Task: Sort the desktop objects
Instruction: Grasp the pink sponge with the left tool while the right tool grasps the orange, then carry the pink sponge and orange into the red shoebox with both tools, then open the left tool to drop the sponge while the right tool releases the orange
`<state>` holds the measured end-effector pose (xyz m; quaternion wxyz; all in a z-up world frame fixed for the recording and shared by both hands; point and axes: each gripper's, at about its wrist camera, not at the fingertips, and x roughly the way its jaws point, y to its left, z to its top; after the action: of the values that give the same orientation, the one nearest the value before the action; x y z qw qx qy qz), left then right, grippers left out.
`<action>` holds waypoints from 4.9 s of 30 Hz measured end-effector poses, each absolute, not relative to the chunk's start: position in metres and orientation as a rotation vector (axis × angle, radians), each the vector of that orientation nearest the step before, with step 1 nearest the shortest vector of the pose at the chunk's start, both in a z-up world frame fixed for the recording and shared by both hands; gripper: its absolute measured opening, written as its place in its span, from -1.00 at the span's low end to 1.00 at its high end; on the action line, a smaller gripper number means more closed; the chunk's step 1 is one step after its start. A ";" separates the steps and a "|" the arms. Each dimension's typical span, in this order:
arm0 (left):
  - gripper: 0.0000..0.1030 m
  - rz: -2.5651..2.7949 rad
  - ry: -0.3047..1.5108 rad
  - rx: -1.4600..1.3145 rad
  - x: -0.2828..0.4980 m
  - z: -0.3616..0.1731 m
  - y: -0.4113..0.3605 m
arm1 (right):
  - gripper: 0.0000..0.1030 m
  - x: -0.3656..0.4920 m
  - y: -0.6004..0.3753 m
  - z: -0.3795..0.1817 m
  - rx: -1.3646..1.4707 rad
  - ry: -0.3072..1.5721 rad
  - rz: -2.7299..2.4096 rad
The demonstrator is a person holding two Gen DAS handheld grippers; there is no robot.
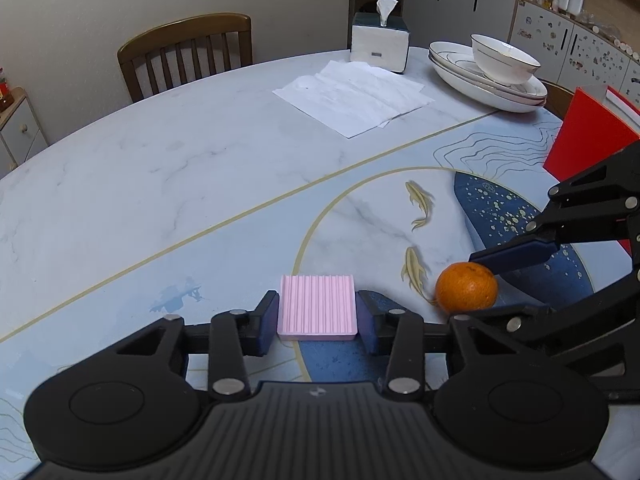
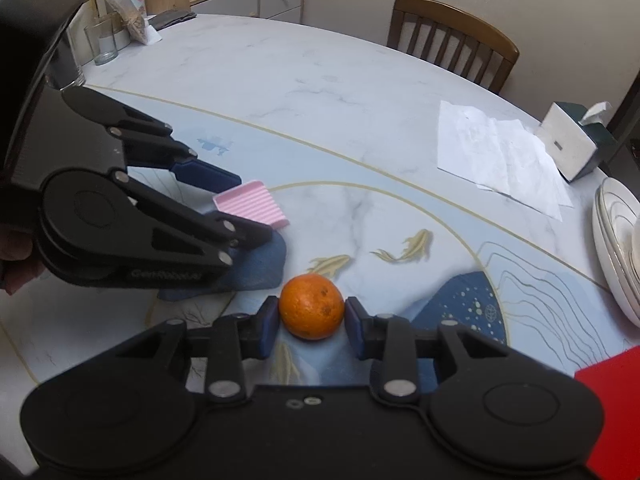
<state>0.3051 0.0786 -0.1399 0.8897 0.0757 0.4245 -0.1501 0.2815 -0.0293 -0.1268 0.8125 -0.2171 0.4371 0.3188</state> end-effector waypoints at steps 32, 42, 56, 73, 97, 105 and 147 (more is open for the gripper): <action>-0.23 -0.423 0.853 0.162 0.220 -0.082 0.015 | -0.35 0.214 -0.135 -0.076 -0.306 0.905 0.531; -0.23 -0.460 0.843 0.143 0.194 -0.063 -0.026 | -0.35 0.187 -0.184 -0.055 -0.262 0.874 0.499; -0.23 -0.532 0.793 0.167 0.176 -0.036 -0.111 | -0.35 0.178 -0.266 -0.028 -0.209 0.818 0.452; -0.23 -0.608 0.736 0.231 0.188 -0.020 -0.224 | -0.35 0.196 -0.369 -0.022 -0.152 0.781 0.374; -0.23 -0.656 0.861 0.352 0.258 -0.061 -0.314 | -0.35 0.273 -0.431 -0.056 -0.200 0.862 0.295; -0.23 -0.677 0.933 0.378 0.280 -0.079 -0.325 | -0.35 0.294 -0.434 -0.078 -0.221 0.927 0.297; 0.13 -0.690 0.980 0.285 0.287 -0.082 -0.310 | -0.16 0.299 -0.434 -0.084 -0.183 0.977 0.382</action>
<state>0.2875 -0.3102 -0.0823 0.8162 0.1337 0.4597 -0.3234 0.2995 -0.4337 -0.0836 0.8616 -0.0874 0.4657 0.1820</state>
